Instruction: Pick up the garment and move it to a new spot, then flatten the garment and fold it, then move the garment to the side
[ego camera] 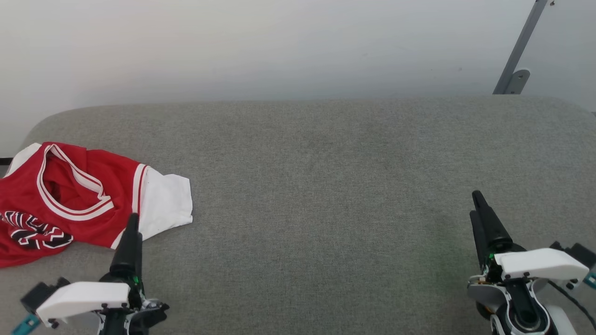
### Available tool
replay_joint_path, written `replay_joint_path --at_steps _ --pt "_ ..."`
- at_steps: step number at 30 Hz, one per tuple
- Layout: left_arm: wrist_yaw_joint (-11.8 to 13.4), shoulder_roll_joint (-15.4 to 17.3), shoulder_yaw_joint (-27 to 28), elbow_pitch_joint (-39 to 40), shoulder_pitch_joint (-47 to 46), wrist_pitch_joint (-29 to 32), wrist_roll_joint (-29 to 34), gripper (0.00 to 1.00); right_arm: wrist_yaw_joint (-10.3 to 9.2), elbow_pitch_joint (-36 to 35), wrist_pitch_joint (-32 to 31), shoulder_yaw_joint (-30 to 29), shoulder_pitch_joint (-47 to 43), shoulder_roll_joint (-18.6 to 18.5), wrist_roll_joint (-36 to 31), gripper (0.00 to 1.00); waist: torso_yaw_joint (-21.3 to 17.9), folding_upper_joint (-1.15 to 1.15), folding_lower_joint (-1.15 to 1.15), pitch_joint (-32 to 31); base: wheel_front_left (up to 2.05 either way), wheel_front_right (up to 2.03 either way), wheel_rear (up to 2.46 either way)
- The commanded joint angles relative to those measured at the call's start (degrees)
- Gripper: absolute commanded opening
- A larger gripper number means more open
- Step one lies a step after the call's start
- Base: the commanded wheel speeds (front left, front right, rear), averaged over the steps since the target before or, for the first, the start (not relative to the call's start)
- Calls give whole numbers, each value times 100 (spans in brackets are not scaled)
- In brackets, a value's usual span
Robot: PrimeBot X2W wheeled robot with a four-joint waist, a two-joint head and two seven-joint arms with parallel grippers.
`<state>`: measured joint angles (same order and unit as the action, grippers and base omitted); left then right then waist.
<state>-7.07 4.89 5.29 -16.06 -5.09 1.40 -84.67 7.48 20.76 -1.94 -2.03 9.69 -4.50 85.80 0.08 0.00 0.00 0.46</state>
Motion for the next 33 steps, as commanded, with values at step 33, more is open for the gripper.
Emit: replay_joint_path --at_steps 33 --pt "-29 370 -30 225 -403 -725 4242 100 1 287 767 524 923 -497 -3431 100 -14 0 0 118 0 0 0"
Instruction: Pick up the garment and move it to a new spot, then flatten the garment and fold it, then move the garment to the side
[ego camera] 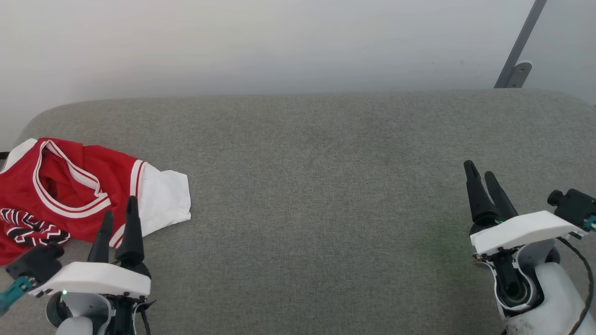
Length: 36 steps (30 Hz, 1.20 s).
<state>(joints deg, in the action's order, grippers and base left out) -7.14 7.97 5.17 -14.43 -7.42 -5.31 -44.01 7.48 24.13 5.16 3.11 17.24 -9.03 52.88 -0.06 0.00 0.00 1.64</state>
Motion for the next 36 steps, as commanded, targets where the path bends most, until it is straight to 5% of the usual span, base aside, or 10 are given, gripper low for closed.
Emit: replay_joint_path --at_steps 1,12,36 --pt "-13 75 -38 61 -169 -66 291 100 1 -52 74 19 181 -52 -275 100 -1 0 0 5 0 0 0" --pt "100 147 -172 2 -157 -265 1308 100 1 -35 275 -21 217 -95 -1819 100 2 0 0 41 0 0 0" --pt "196 314 -277 -156 -108 -591 2597 100 1 151 602 -391 164 50 -3745 100 -16 0 0 108 0 0 0"
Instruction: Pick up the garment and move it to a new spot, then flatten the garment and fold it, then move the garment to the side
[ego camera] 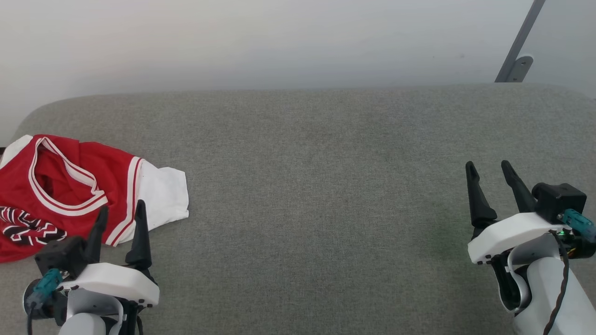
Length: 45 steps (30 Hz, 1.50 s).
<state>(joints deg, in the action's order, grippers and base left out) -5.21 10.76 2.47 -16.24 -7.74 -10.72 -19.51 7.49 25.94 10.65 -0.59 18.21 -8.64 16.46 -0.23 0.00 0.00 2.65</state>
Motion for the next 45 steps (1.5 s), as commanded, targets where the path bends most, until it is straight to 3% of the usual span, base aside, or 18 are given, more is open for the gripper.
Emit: replay_joint_path --at_steps 1,28,35,45 --pt "-1 32 -10 13 -80 -63 190 100 0 -28 68 -46 65 20 -130 100 2 0 0 14 0 0 0" --pt "-127 -27 164 -312 -216 -358 1079 100 -1 140 371 -187 160 106 -478 100 146 0 0 54 0 0 0" --pt "-82 -104 219 -327 -232 -430 1394 100 -1 41 441 -85 143 28 -561 100 690 0 0 76 0 0 0" --pt "73 -290 445 -218 117 -455 1543 100 -1 41 462 292 119 136 -558 100 1840 0 0 1 0 0 0"
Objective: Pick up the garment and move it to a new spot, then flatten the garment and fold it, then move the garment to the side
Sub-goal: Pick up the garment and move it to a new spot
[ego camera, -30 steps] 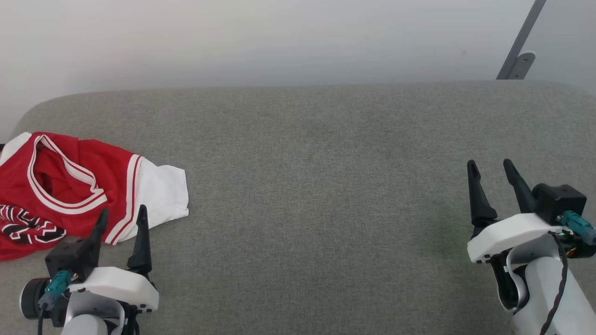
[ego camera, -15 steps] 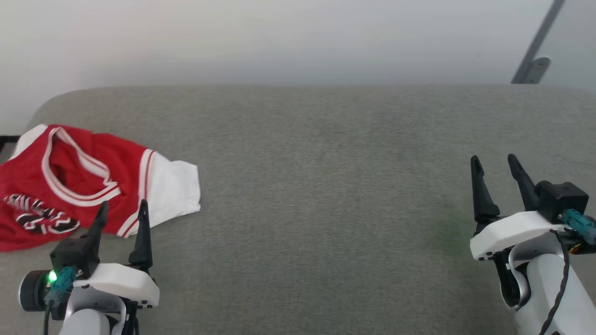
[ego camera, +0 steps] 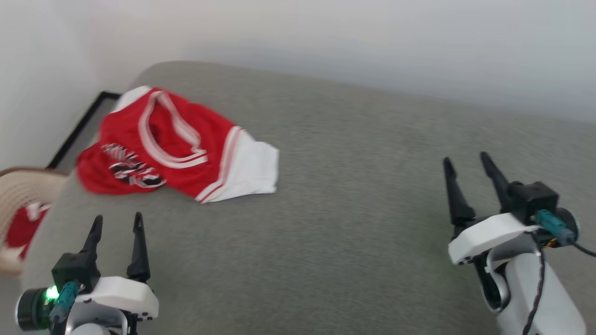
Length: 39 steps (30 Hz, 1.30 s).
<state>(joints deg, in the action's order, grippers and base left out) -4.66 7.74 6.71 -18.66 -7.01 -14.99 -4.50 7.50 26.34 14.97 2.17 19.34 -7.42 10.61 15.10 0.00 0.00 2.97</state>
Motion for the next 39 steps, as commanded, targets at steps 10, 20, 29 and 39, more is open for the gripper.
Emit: replay_joint_path --at_steps 10,20,29,39 --pt "143 -209 247 213 350 -27 -53 100 -2 95 30 469 -111 145 126 100 1203 0 0 -70 0 0 0" --pt "234 -414 489 753 856 -21 -265 100 -3 162 31 1213 10 283 299 100 1498 0 0 -65 0 0 0" --pt "96 -467 303 721 824 -21 -254 100 -2 142 30 1241 13 276 359 100 1459 0 0 -10 0 0 0" --pt "-268 161 -349 -247 -1179 -21 -416 100 -3 -36 30 1274 353 260 188 100 514 0 0 730 0 0 0"
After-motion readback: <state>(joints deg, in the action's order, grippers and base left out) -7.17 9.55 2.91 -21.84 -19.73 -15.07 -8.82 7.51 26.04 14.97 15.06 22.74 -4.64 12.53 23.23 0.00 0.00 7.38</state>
